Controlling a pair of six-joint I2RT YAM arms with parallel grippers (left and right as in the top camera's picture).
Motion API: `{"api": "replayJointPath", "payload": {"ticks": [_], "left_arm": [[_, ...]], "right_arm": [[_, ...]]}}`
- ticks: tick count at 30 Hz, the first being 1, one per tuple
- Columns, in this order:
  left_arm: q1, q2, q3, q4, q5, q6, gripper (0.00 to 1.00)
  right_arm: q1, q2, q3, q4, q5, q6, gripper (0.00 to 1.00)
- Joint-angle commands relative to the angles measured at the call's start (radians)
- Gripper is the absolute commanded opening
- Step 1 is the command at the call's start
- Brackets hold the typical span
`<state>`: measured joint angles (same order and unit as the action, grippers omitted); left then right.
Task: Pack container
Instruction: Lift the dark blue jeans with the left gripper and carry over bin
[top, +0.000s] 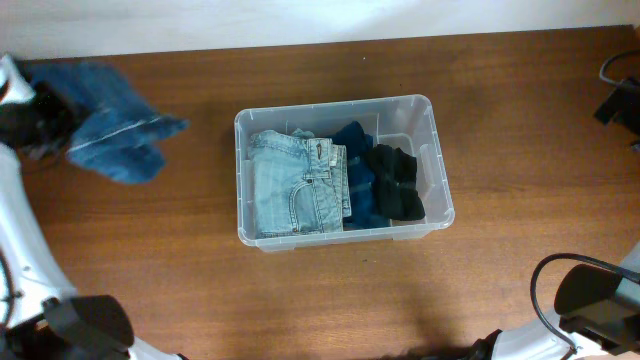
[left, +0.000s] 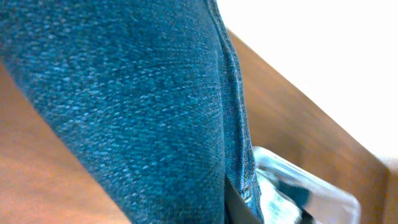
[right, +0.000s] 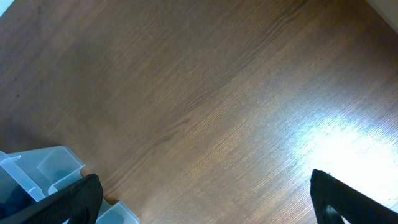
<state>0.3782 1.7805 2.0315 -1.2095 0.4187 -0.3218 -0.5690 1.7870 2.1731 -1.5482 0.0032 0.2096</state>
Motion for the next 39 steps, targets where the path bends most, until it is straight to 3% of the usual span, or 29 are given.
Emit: {"api": "replayJointPath", "payload": {"ticks": [1, 11, 20, 31, 39], "left_arm": [[-0.146, -0.101, 0.130, 0.020, 0.061, -0.038, 0.01], [-0.623, -0.084, 0.193, 0.196, 0.054, -0.137, 0.01], [-0.923, 0.011, 0.193, 0.306, -0.069, -0.264, 0.00], [-1.076, 0.145, 0.193, 0.439, -0.068, -0.345, 0.00], [-1.094, 0.186, 0.191, 0.419, -0.072, -0.344, 0.00]], "right_arm": [[-0.002, 0.000, -0.002, 0.000, 0.009, 0.004, 0.99], [-0.002, 0.000, -0.002, 0.000, 0.009, 0.004, 0.99], [-0.002, 0.000, -0.002, 0.000, 0.009, 0.004, 0.99], [-0.002, 0.000, -0.002, 0.000, 0.009, 0.004, 0.99], [-0.002, 0.000, -0.002, 0.000, 0.009, 0.004, 0.99]]}}
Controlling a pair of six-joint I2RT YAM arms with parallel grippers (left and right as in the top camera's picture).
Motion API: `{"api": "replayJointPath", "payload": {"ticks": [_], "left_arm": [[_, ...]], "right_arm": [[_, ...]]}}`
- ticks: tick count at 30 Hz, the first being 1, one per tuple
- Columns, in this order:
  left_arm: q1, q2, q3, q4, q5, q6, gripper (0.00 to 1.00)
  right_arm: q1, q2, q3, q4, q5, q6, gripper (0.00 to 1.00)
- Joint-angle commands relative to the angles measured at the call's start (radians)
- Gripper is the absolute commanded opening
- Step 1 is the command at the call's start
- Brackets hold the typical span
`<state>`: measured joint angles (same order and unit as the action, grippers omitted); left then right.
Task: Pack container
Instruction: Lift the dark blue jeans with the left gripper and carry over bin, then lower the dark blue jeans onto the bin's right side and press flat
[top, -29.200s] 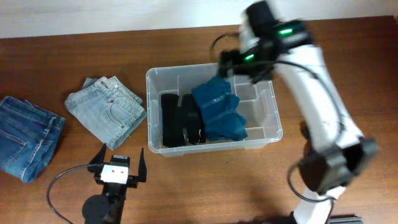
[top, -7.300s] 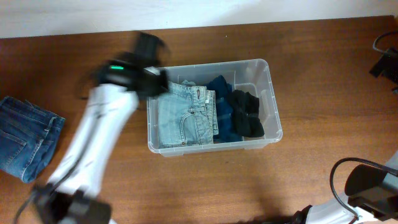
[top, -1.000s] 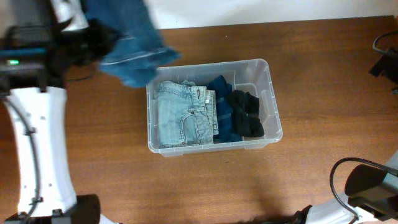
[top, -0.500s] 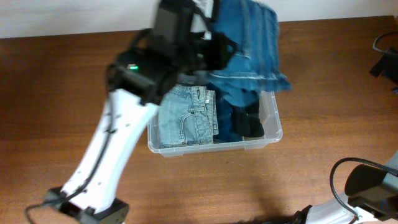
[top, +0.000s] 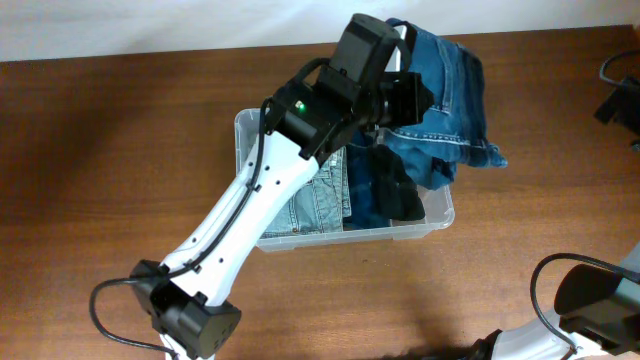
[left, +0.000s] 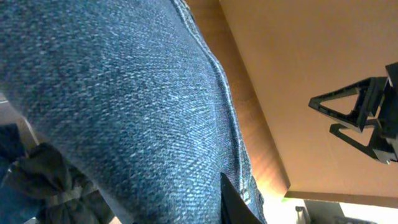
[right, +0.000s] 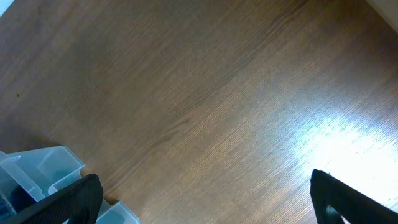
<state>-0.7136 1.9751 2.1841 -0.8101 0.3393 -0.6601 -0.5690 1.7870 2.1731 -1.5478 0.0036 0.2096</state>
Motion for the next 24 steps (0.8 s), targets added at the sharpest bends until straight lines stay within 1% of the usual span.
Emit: {"api": "replayJointPath", "payload": {"ticks": [1, 5, 11, 18, 24], "left_arm": [[-0.002, 0.001, 0.036, 0.012, 0.005, -0.006, 0.00], [-0.002, 0.025, 0.005, 0.002, 0.000, -0.006, 0.00], [-0.002, 0.029, -0.087, 0.006, -0.074, -0.002, 0.00], [-0.001, 0.029, -0.175, -0.001, -0.076, 0.057, 0.00], [-0.001, 0.029, -0.185, -0.111, -0.166, 0.074, 0.00]], "right_arm": [[-0.002, 0.000, -0.002, -0.001, 0.008, 0.004, 0.99], [-0.002, 0.000, -0.002, -0.001, 0.008, 0.004, 0.99], [-0.002, 0.000, -0.002, -0.001, 0.008, 0.004, 0.99], [-0.002, 0.000, -0.002, -0.001, 0.008, 0.004, 0.99], [-0.002, 0.000, -0.002, -0.001, 0.008, 0.004, 0.99]]}}
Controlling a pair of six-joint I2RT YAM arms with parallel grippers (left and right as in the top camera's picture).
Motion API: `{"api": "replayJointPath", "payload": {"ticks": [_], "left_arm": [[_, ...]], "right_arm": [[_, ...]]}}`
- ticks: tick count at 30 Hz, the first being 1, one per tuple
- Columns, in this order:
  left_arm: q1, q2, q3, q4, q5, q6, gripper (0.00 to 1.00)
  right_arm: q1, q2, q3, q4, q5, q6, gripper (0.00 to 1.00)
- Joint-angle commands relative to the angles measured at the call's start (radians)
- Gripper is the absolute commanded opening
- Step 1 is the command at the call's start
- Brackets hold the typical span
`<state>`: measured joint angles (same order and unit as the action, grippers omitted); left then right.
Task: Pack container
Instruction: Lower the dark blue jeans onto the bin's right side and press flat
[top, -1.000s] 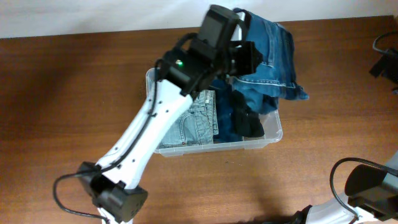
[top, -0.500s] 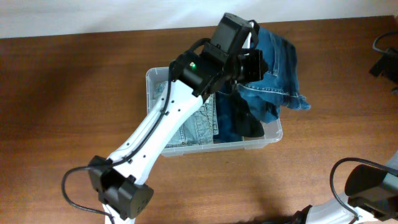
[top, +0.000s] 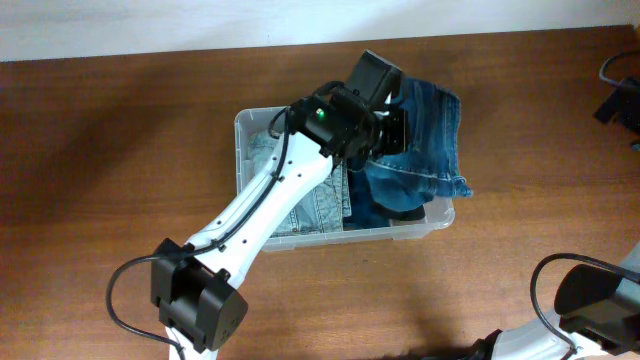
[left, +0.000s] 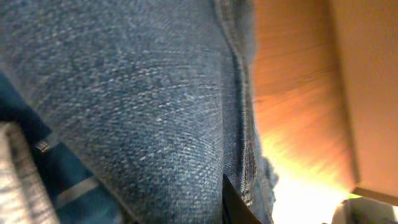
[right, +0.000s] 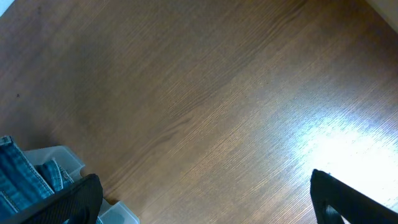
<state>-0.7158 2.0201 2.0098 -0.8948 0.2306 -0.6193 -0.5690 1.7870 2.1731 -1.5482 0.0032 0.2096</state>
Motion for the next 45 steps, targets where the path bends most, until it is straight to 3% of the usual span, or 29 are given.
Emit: {"api": "replayJointPath", "payload": {"ticks": [1, 16, 20, 21, 23, 24, 25, 28, 36, 40, 41, 42, 44, 45], "left_arm": [[0.002, -0.016, -0.011, -0.045, -0.064, 0.034, 0.00], [0.001, -0.014, -0.014, -0.299, -0.248, 0.033, 0.00], [0.002, 0.002, -0.014, -0.331, -0.258, 0.034, 0.08], [0.002, 0.009, -0.014, -0.336, -0.257, 0.037, 0.15], [0.001, 0.024, -0.014, -0.346, -0.257, 0.055, 0.69], [0.001, 0.029, -0.014, -0.353, -0.257, 0.062, 0.87], [0.002, 0.036, -0.014, -0.357, -0.257, 0.075, 0.98], [0.002, 0.039, -0.014, -0.359, -0.266, 0.138, 0.99], [0.000, 0.031, 0.098, -0.365, -0.325, 0.197, 0.98], [0.000, 0.029, 0.186, -0.380, -0.347, 0.259, 0.90], [0.000, 0.029, 0.201, -0.385, -0.361, 0.259, 0.82], [0.000, 0.029, 0.218, -0.387, -0.376, 0.259, 0.64], [-0.002, 0.029, 0.227, -0.381, -0.378, 0.259, 0.07], [-0.002, 0.029, 0.227, -0.381, -0.380, 0.259, 0.01]], "right_arm": [[-0.002, 0.000, -0.002, 0.000, 0.009, 0.004, 0.99], [-0.002, 0.000, -0.002, 0.000, 0.009, 0.004, 0.99], [-0.002, 0.000, -0.002, 0.000, 0.009, 0.004, 0.99], [-0.002, 0.000, -0.002, 0.000, 0.009, 0.004, 0.99], [-0.002, 0.000, -0.002, 0.000, 0.009, 0.004, 0.99], [-0.002, 0.000, -0.002, 0.000, 0.009, 0.004, 0.99], [-0.002, 0.000, -0.002, 0.000, 0.009, 0.004, 0.99], [-0.002, 0.000, -0.002, 0.000, 0.009, 0.004, 0.99], [-0.002, 0.000, -0.002, 0.000, 0.009, 0.004, 0.99], [-0.002, 0.000, -0.002, 0.000, 0.009, 0.004, 0.99], [-0.002, 0.000, -0.002, 0.000, 0.009, 0.004, 0.99], [-0.002, 0.000, -0.002, 0.000, 0.009, 0.004, 0.99], [-0.002, 0.000, -0.002, 0.000, 0.009, 0.004, 0.99], [-0.002, 0.000, -0.002, 0.000, 0.009, 0.004, 0.99]]}}
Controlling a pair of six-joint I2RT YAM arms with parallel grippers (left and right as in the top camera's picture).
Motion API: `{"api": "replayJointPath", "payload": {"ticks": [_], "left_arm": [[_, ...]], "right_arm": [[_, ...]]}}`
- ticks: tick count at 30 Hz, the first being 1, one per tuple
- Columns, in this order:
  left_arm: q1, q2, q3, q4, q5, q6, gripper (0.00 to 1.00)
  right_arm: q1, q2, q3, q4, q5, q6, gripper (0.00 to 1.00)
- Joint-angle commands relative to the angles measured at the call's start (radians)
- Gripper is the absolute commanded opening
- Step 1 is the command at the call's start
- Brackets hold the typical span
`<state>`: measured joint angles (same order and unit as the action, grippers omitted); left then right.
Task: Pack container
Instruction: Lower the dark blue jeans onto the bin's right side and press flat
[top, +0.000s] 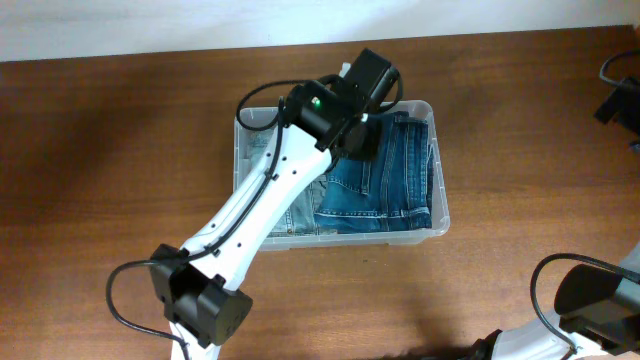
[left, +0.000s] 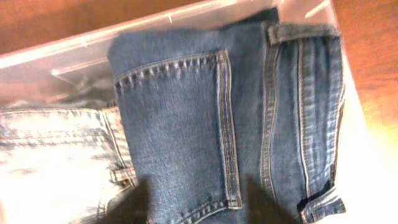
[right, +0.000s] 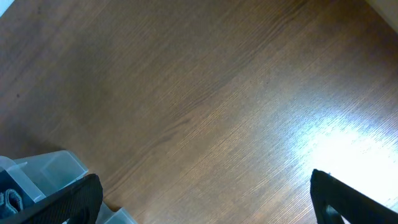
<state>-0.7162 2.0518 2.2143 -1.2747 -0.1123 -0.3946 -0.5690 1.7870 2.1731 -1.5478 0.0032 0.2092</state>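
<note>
A clear plastic container (top: 441, 216) stands mid-table. Folded light-blue jeans (top: 298, 208) fill its left half. Darker blue jeans (top: 385, 180) lie flat in its right half, back pocket up (left: 180, 118). My left gripper (left: 198, 202) hovers open just above these darker jeans, its blurred dark fingertips (left: 134, 200) apart with nothing between them. The left arm (top: 300, 160) reaches over the container from the front left. My right gripper (right: 202, 193) is open over bare wood, right of the container's corner (right: 43, 169).
The light jeans (left: 56, 162) show beside the darker pair in the left wrist view. A black fixture with a cable (top: 620, 100) sits at the table's right edge. The right arm's base (top: 590, 295) is at the front right.
The darker jeans hung bunched from my shut left gripper over the container's right side. Now they lie flat inside it, and the gripper is open above them. The right arm is unchanged.
My left gripper first held the darker jeans at the table's far left. Then it held them above the container's back right, then lower over its right half. Now they lie released in the container, covering the dark clothes that showed there.
</note>
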Motion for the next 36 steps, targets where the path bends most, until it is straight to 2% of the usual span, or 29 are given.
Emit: {"api": "replayJointPath", "payload": {"ticks": [1, 5, 11, 20, 23, 28, 33, 36], "left_arm": [[-0.001, -0.002, 0.017, -0.002, -0.047, 0.034, 0.01], [-0.001, -0.002, -0.038, -0.005, -0.103, 0.034, 0.01], [-0.001, -0.002, -0.185, 0.022, -0.106, 0.034, 0.01], [-0.001, -0.002, -0.547, 0.258, -0.121, 0.034, 0.01], [-0.001, -0.002, -0.613, 0.294, -0.121, 0.034, 0.00], [-0.001, -0.023, -0.541, 0.270, -0.121, 0.034, 0.01], [-0.002, -0.086, -0.311, 0.217, -0.117, 0.034, 0.01], [-0.002, -0.098, -0.230, 0.219, -0.113, 0.034, 0.01]], "right_arm": [[-0.002, 0.000, -0.002, -0.001, 0.009, 0.005, 0.99], [-0.002, 0.000, -0.002, -0.001, 0.009, 0.005, 0.99], [-0.002, 0.000, -0.002, -0.001, 0.009, 0.005, 0.99], [-0.002, 0.000, -0.002, -0.001, 0.009, 0.005, 0.99], [-0.002, 0.000, -0.002, -0.001, 0.009, 0.005, 0.99], [-0.002, 0.000, -0.002, -0.001, 0.009, 0.005, 0.98], [-0.002, 0.000, -0.002, -0.001, 0.009, 0.005, 0.99], [-0.002, 0.000, -0.002, -0.001, 0.009, 0.005, 0.99]]}}
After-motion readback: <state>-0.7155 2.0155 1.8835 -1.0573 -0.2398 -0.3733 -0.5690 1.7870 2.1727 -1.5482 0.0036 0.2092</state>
